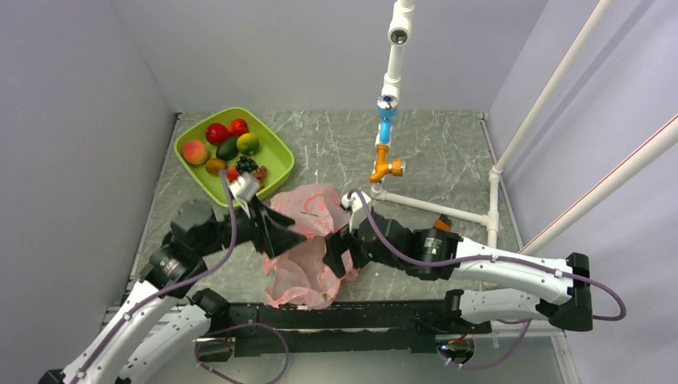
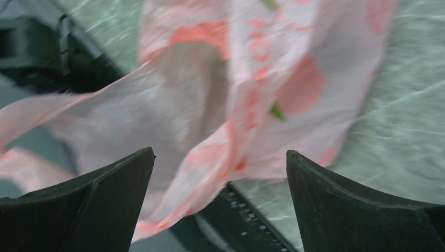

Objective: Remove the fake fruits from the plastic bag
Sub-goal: Adjust the plastic bag at the center of the board.

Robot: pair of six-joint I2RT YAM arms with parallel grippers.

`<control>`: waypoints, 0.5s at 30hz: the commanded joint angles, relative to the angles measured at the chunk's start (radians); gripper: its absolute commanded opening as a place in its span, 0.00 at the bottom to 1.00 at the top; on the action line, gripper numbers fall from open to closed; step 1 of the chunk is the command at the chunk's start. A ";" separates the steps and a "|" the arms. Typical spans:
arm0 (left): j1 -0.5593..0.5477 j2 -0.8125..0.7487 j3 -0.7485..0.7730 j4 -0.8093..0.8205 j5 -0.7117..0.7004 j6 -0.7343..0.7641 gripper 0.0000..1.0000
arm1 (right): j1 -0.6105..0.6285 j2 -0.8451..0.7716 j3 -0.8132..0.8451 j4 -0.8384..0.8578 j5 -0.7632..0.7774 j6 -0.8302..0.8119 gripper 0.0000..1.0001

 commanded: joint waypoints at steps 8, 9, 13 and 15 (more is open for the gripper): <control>-0.625 -0.018 -0.362 0.186 -0.452 -0.314 0.71 | 0.242 0.072 -0.314 0.196 0.294 0.426 0.87; -0.671 0.008 -0.363 0.174 -0.517 -0.324 0.70 | 0.242 0.076 -0.342 0.201 0.335 0.451 0.78; -0.741 0.066 -0.427 0.262 -0.647 -0.379 0.67 | 0.240 0.026 -0.451 0.274 0.450 0.457 0.30; -0.742 0.107 -0.465 0.280 -0.697 -0.431 0.66 | 0.242 -0.006 -0.494 0.333 0.452 0.410 0.18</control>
